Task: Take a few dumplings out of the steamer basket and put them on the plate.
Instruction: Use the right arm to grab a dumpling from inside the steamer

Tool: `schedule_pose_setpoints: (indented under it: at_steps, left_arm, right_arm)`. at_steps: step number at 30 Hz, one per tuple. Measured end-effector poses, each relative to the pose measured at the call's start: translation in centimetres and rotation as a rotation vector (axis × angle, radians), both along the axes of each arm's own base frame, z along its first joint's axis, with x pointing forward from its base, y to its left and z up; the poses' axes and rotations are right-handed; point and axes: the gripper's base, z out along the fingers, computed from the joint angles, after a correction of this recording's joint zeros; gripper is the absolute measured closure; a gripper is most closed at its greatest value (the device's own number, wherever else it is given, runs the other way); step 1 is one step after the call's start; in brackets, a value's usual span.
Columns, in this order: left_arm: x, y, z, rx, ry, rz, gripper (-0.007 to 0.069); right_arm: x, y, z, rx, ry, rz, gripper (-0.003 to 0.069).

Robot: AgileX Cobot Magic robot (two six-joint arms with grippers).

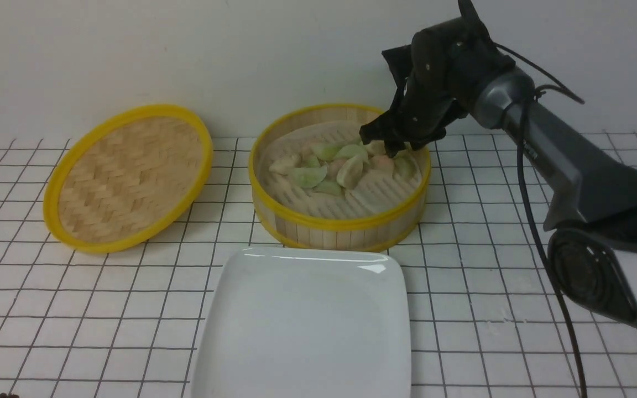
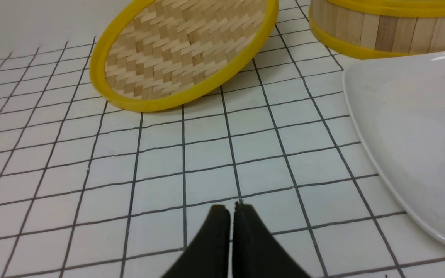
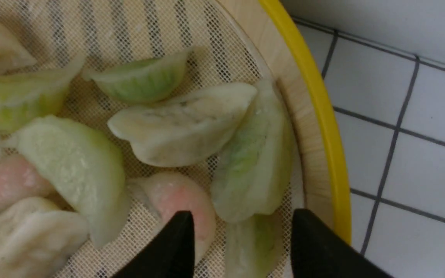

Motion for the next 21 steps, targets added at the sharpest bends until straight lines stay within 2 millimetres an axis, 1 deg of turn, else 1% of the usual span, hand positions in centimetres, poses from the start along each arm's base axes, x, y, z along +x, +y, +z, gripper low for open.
schedule_pose_setpoints:
  at_steps: [2,6,7,14,21]
  left_arm:
    - [0.0,0.0,0.0,0.0,0.0,0.0,0.0631]
    - [0.0,0.0,0.0,0.0,0.0,0.0,0.0631]
    - [0.0,0.0,0.0,0.0,0.0,0.0,0.0631]
    - [0.0,0.0,0.0,0.0,0.0,0.0,0.0631]
    - [0.0,0.0,0.0,0.0,0.0,0.0,0.0631]
  right_arm:
    - [0.0,0.0,0.1,0.0,-0.005,0.0,0.0295]
    - [0.0,0.0,0.0,-0.006,-0.001,-0.001,0.0286]
    - [0.0,-0.1,-0.4,-0.012,0.006,0.0,0.0284]
    - [-0.1,-0.1,-1.7,-0.027,0.039,0.002,0.0284]
    - [0.0,-0.4,-2.0,-0.064,0.034,-0.003,0.0311]
